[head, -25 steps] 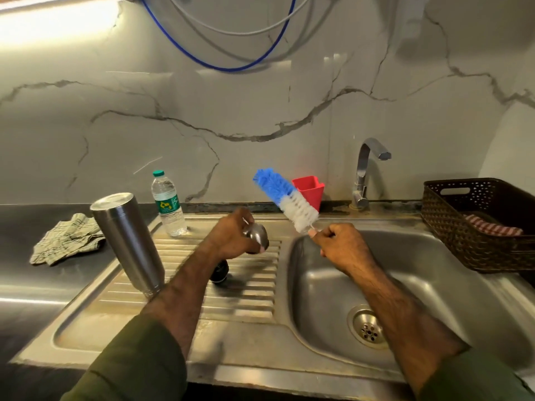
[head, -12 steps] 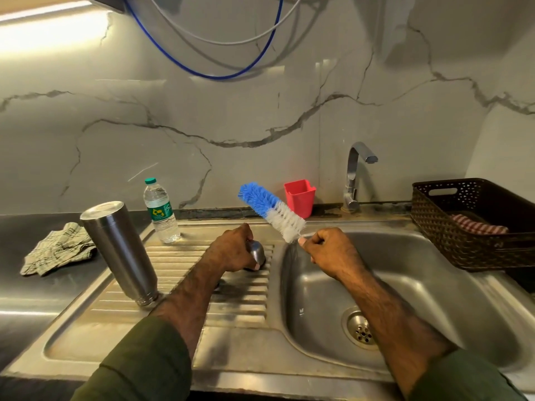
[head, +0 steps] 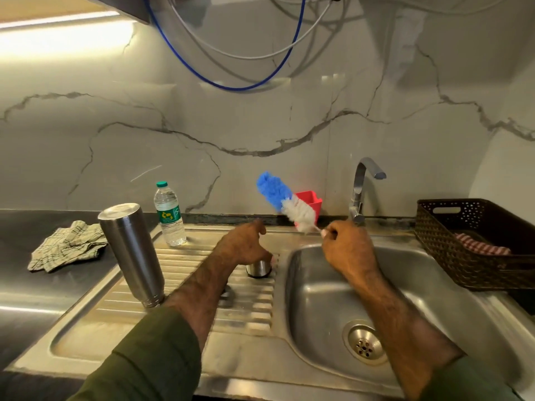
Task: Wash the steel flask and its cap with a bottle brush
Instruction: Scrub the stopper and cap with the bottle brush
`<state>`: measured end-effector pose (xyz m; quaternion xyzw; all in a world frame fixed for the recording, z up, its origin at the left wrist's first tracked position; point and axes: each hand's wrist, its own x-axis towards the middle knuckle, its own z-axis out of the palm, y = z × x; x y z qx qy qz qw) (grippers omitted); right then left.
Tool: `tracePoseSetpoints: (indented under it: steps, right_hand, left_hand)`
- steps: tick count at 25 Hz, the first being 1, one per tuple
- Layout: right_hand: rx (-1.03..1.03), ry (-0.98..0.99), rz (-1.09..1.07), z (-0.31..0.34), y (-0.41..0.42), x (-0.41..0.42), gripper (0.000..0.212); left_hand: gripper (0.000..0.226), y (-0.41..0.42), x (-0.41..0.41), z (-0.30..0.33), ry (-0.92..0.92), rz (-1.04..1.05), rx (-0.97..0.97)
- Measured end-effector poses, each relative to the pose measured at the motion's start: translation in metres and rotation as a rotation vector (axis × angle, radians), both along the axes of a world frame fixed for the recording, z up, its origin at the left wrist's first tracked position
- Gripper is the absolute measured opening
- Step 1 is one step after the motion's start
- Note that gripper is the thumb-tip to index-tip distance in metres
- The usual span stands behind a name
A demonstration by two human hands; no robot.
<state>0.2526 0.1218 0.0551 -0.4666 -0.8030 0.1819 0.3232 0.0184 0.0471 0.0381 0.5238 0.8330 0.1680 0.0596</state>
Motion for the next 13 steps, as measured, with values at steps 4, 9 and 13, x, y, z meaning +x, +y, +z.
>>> tracePoseSetpoints:
  steps: [4, 9, 13]
  right_hand:
    - [0.407, -0.262, -0.182, 0.072, 0.004, 0.003, 0.016]
    - [0.597, -0.553, -0.280, 0.140, 0.017, -0.008, 0.016]
    - [0.632, -0.805, -0.236, 0.159, 0.027, -0.023, 0.038]
  left_hand:
    - [0.057, 0.019, 0.004, 0.038, 0.044, -0.026, 0.134]
    - [0.019, 0.039, 0.000, 0.056, -0.065, 0.025, 0.270]
    - [0.006, 0.049, -0.003, 0.050, -0.072, 0.038, 0.287]
